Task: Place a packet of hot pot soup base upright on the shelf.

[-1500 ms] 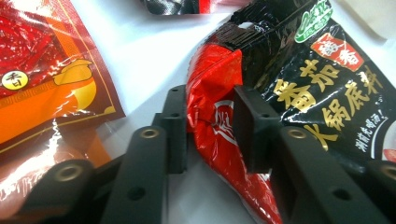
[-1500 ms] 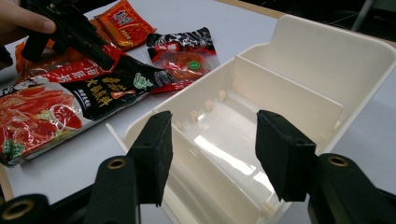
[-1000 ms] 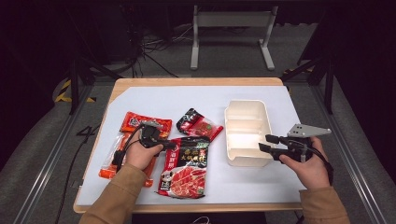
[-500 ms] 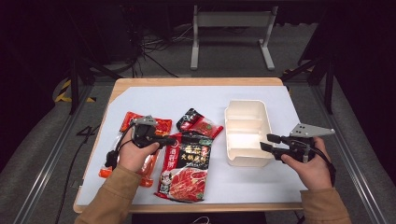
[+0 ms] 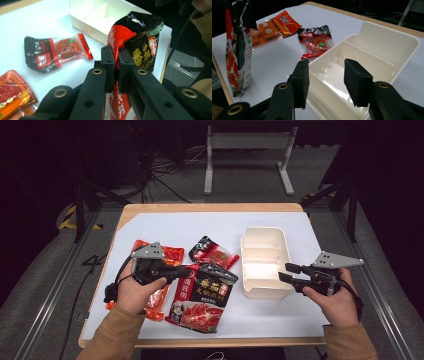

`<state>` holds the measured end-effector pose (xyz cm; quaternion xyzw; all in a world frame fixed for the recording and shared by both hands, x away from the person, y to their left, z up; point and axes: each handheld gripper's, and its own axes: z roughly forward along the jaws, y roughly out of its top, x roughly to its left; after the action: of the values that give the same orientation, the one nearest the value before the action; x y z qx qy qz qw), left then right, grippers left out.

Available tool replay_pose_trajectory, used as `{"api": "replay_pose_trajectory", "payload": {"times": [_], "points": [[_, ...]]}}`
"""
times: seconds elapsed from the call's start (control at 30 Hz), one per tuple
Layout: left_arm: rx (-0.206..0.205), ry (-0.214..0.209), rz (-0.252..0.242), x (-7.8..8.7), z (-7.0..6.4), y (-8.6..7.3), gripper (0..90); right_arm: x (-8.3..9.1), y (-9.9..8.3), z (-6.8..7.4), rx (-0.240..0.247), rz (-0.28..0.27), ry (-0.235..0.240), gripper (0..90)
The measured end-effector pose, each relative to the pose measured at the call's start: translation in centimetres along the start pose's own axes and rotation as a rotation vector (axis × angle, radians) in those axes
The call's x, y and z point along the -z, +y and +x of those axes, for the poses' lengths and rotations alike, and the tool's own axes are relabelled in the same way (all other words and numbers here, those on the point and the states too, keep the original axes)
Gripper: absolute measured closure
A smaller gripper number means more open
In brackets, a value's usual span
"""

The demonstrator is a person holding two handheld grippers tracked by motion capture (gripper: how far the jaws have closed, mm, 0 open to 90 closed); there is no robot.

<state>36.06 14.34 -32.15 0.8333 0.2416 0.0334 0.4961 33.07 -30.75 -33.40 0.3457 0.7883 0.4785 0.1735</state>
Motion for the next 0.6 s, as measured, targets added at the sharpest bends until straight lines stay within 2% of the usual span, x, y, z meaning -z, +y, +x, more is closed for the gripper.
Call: {"api": "replay_pose_trajectory", "payload": {"times": [0.1, 0.23, 0.27, 0.3, 0.33, 0.43, 0.6], "points": [[-0.025, 0.019, -0.019, 0.4, -0.6, 0.3, 86.1, 0.0, 0.1, 0.2, 0.002, -0.005, 0.005, 55.6], [-0.058, 0.07, -0.067, 0.8, -1.3, 0.5, 86.1, 0.0, 0.3, 0.4, 0.004, -0.006, 0.014, 55.9], [-0.058, 0.07, -0.067, 0.8, -1.3, 0.5, 86.1, 0.0, 0.2, 0.4, 0.003, -0.007, 0.017, 55.9], [-0.062, 0.094, -0.103, 1.1, -1.4, 0.5, 86.1, 0.0, 0.2, 0.4, 0.001, -0.006, 0.02, 56.0], [-0.062, 0.094, -0.103, 1.1, -1.4, 0.5, 86.1, 0.0, 0.2, 0.4, 0.001, -0.006, 0.02, 56.0], [-0.058, 0.116, -0.15, 1.4, -1.5, 0.5, 86.2, -0.1, 0.2, 0.5, -0.006, -0.01, 0.026, 56.4], [-0.062, 0.139, -0.195, 1.6, -1.8, 0.6, 86.3, -0.6, 0.6, 1.1, 0.004, -0.01, 0.043, 56.4]]}}
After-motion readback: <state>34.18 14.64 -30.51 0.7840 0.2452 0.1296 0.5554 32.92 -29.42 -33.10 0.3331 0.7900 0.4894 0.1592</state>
